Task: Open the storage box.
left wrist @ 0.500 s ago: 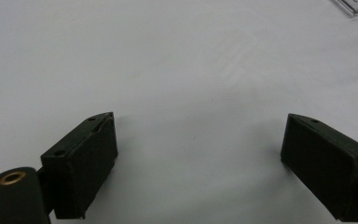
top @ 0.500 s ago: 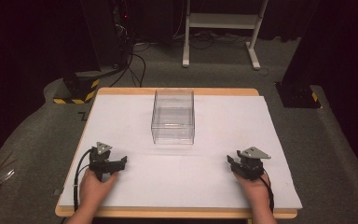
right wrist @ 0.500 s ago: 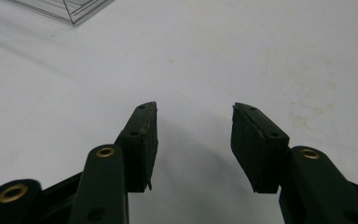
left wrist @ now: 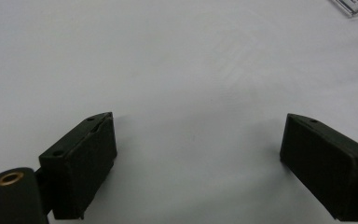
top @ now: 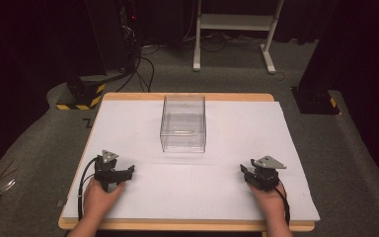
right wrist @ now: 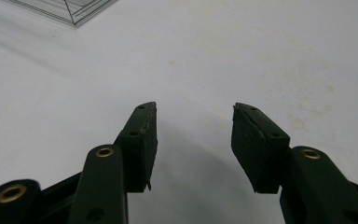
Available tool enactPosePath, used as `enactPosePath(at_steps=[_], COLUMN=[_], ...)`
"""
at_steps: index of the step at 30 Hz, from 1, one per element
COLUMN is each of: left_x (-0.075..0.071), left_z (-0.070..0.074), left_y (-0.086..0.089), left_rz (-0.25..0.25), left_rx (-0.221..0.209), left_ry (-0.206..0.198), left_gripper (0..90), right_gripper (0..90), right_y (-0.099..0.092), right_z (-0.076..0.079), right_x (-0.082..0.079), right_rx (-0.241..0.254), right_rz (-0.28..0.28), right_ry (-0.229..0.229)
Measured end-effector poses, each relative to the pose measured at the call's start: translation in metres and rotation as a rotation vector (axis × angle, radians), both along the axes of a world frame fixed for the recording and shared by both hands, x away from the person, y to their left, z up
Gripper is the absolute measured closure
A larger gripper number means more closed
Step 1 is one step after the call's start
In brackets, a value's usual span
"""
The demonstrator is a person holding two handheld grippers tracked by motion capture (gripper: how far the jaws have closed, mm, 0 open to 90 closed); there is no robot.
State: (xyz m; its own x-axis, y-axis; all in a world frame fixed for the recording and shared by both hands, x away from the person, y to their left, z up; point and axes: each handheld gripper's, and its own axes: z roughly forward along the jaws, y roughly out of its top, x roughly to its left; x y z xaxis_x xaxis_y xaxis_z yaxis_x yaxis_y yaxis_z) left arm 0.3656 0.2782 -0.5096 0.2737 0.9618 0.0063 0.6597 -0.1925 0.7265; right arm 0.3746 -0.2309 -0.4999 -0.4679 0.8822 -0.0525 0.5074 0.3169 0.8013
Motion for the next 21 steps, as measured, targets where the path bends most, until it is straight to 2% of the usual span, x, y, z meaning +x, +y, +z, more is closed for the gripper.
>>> enactPosePath(at_steps=[15,21], left_x=[0.000,0.000], left_z=[0.000,0.000], left_y=[0.000,0.000], left_rz=[0.001,0.001], left_rx=[0.002,0.003], left_ry=[-0.002,-0.002], left_gripper=[10.9,11.0], right_gripper=[51.3,51.3], right_y=[-0.001,0.006], right_z=[0.003,0.012], right_x=[-0.002,-0.005], right_rx=[0.017,0.022], right_rz=[-0.010,0.011], right_ry=[-0.014,-0.048])
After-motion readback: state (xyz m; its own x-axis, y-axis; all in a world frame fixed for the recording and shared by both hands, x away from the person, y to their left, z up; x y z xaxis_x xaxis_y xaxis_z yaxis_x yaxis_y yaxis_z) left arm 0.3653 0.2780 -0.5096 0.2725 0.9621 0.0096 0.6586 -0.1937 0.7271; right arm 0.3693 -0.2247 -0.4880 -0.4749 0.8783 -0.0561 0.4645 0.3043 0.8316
